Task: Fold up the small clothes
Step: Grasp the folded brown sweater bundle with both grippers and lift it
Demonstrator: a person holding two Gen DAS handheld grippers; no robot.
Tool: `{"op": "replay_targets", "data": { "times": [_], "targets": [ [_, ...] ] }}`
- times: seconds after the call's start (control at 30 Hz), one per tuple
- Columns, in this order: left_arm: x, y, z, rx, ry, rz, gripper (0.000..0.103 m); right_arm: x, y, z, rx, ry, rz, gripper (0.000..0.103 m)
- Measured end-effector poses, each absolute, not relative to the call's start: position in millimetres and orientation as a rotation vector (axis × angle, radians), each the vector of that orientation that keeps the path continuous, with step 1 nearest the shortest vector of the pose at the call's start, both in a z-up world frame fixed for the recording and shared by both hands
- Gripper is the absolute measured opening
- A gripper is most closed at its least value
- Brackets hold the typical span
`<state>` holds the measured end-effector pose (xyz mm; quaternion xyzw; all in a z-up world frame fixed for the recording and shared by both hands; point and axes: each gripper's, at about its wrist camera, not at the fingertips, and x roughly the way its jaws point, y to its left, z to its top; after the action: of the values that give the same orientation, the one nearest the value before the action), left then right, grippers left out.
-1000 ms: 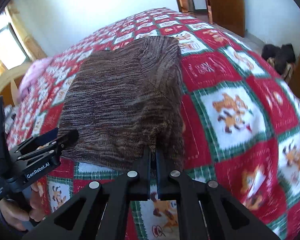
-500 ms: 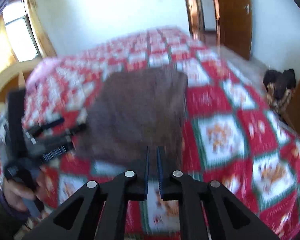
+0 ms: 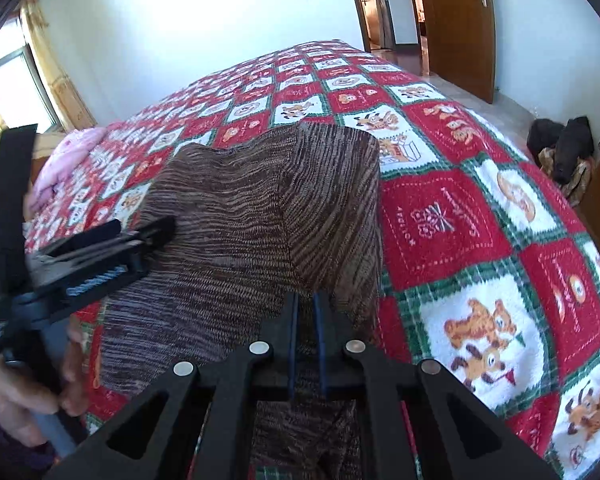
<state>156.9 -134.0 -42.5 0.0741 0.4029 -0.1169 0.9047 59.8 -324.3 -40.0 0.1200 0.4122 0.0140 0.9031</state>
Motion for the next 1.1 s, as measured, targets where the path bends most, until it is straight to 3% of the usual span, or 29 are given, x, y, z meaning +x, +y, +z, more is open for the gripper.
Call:
{"op": "replay_targets", "data": {
  "times": [0.3, 0.37, 0.43, 0.5, 0.63, 0.8, 0.93, 1.1],
  "targets": [
    [151.5, -128.7, -36.7, 0.159, 0.839, -0.27, 0.083, 41.3, -332.0, -28.1, 0.339, 0.801, 0.049, 0.009],
    [150.5, -122.2, -31.1, 0.132, 0.845, -0.299, 0.083, 27.9, -341.6, -16.9, 0.401, 0.731, 0.054, 0.018],
    [152.4, -112.2, -22.8, 0.054, 0.853, -0.344, 0.083, 15.9, -357.0, -4.0, 0.454, 0.653, 0.033, 0.054],
    [157.4, -101.6, -14.3, -0.071, 0.863, -0.386, 0.083, 13.3, -369.4, 5.2, 0.499, 0.601, 0.013, 0.063],
    [180.8, -100.3, -21.4, -0.302, 0.961, -0.428, 0.091, 37.3, -389.1, 9.1, 0.579, 0.619, 0.037, 0.063],
    [201.5, -134.0, -66.9, -0.197, 1.103, -0.411, 0.088, 85.6, -384.4, -22.7, 0.542, 0.724, 0.011, 0.063],
    [191.0, -150.8, -79.5, -0.079, 1.007, -0.428, 0.095, 105.8, -369.2, -63.2, 0.535, 0.835, 0.024, 0.064],
    [193.1, -162.5, -83.2, -0.062, 0.988, -0.421, 0.099, 105.5, -337.6, -61.3, 0.298, 0.791, -0.004, 0.063]
  ]
}}
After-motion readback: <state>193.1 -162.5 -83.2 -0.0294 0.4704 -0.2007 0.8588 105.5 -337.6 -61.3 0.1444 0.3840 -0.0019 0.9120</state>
